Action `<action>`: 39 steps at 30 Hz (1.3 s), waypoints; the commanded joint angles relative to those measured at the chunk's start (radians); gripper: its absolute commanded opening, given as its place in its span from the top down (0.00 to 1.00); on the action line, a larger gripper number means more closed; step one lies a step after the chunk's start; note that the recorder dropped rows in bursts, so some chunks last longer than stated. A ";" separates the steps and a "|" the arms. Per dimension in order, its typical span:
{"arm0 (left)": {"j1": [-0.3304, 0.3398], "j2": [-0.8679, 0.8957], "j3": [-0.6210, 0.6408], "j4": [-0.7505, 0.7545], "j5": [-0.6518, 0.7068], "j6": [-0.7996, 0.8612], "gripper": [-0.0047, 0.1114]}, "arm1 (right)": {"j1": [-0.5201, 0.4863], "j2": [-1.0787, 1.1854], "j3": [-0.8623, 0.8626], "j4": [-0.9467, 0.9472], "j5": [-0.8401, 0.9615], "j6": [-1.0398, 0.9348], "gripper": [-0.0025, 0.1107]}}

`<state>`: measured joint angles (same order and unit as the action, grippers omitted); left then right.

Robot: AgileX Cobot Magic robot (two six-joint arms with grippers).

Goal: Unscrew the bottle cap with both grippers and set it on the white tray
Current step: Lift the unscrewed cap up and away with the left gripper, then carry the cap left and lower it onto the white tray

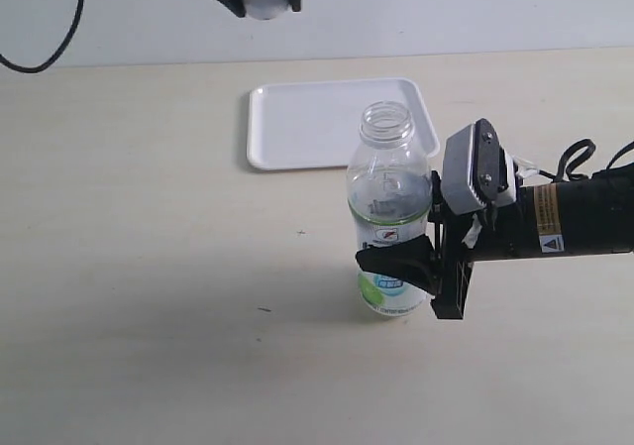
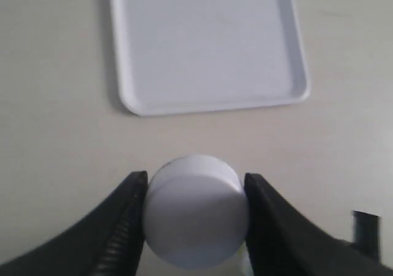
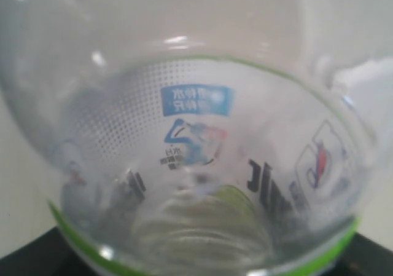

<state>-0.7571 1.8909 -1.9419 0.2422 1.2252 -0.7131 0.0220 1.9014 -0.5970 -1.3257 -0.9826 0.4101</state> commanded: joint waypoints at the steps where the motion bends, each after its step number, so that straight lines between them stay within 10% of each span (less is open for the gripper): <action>1: 0.040 0.044 0.042 0.064 -0.022 0.099 0.96 | 0.001 0.009 0.007 -0.033 0.121 0.057 0.98; 17: 0.177 0.335 0.047 0.050 -0.436 0.297 0.96 | 0.001 0.009 0.007 0.018 0.123 0.092 0.98; 39: 0.240 0.493 -0.018 -0.195 -0.446 0.671 0.96 | 0.001 0.009 0.007 0.018 0.123 0.119 0.98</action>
<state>-0.5255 2.3669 -1.9530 0.0648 0.7983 -0.0486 0.0220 1.9014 -0.5974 -1.2793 -0.9689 0.5179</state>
